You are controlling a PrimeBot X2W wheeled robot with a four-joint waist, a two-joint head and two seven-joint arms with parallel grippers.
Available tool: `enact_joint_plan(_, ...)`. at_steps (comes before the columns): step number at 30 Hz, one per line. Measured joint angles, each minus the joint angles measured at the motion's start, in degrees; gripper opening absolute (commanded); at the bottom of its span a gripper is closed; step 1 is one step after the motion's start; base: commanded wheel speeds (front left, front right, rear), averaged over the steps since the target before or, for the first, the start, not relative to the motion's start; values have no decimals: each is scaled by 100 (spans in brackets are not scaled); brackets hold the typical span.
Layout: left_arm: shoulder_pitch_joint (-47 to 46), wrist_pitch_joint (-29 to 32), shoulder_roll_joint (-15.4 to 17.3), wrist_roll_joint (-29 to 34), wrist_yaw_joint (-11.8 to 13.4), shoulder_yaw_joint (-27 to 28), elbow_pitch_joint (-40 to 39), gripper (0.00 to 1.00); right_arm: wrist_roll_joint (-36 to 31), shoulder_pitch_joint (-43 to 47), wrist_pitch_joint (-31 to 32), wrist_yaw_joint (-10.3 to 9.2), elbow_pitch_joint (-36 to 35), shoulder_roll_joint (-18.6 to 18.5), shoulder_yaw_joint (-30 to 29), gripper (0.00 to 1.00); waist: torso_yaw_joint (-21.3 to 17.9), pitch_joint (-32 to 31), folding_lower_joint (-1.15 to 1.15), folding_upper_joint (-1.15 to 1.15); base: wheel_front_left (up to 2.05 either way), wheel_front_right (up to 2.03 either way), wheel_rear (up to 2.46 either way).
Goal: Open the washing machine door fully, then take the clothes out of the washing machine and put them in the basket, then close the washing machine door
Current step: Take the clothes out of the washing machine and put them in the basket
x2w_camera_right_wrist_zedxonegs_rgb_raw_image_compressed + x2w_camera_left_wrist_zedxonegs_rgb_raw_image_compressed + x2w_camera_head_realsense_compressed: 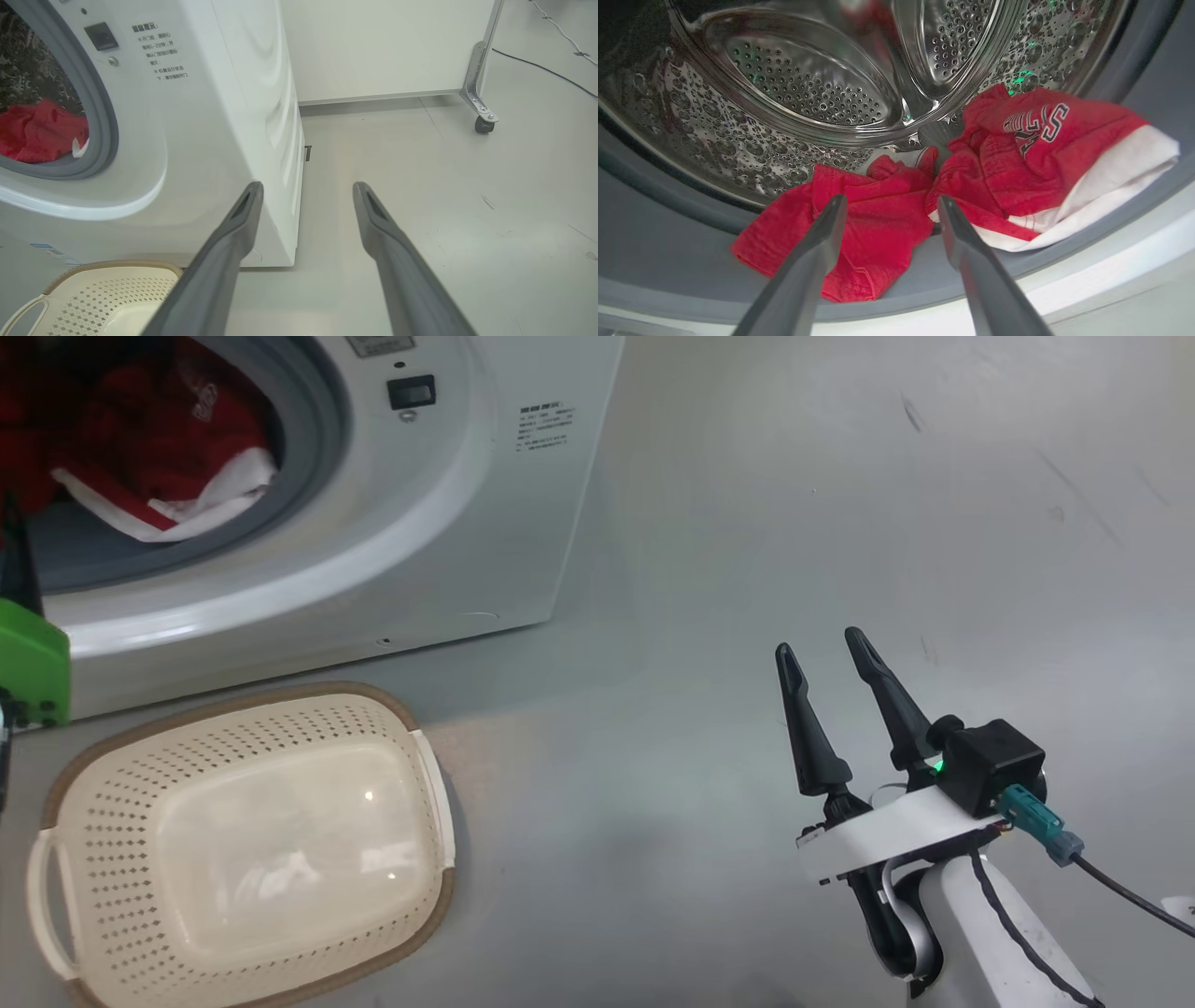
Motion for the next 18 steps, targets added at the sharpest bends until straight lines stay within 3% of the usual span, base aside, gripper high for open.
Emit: enact_joint_plan(18,-1265,1236,495,705,192,149,1239,100,424,-336,0,-8,4,26,225,100,-540,749,0,0,0,0,0)
